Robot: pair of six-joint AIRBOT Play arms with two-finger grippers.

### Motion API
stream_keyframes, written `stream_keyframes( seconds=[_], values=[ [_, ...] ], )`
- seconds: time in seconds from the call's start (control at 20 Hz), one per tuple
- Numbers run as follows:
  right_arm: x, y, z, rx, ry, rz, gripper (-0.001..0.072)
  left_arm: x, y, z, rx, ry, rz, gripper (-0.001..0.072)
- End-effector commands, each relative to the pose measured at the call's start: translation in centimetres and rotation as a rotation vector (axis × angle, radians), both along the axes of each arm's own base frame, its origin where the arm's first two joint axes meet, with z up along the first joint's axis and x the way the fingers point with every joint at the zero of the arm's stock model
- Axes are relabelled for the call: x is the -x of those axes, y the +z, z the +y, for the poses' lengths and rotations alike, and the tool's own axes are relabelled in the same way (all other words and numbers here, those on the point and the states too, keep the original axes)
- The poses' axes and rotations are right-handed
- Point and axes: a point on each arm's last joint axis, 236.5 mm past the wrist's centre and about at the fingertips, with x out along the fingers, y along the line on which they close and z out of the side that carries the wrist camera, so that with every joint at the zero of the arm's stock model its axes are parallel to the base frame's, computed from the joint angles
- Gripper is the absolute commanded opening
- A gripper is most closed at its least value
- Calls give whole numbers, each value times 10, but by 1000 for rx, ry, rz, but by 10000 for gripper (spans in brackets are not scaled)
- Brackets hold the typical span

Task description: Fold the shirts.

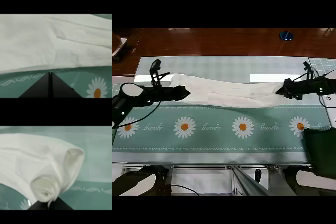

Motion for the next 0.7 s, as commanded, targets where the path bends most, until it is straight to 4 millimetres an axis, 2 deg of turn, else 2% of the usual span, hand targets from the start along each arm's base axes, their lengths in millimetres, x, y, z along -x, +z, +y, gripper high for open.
stream_keyframes(
  seconds=[0.0,0.1,0.25,0.35,0.5,0.65],
  values=[
    [51,61,-8,151,26,-123,24,2,4,-49,13,-119,2,16],
    [81,97,-1,178,4,-211,24,-1,5,-89,31,-194,25,16],
    [118,140,10,187,-32,-324,24,8,-5,-161,45,-324,66,16],
    [135,159,16,184,-49,-375,24,22,-15,-212,55,-413,105,16],
    [151,166,24,174,-33,-381,24,66,-33,-285,60,-565,184,16],
    [149,172,33,133,-21,-401,24,115,-52,-342,54,-680,222,16]
  ],
)
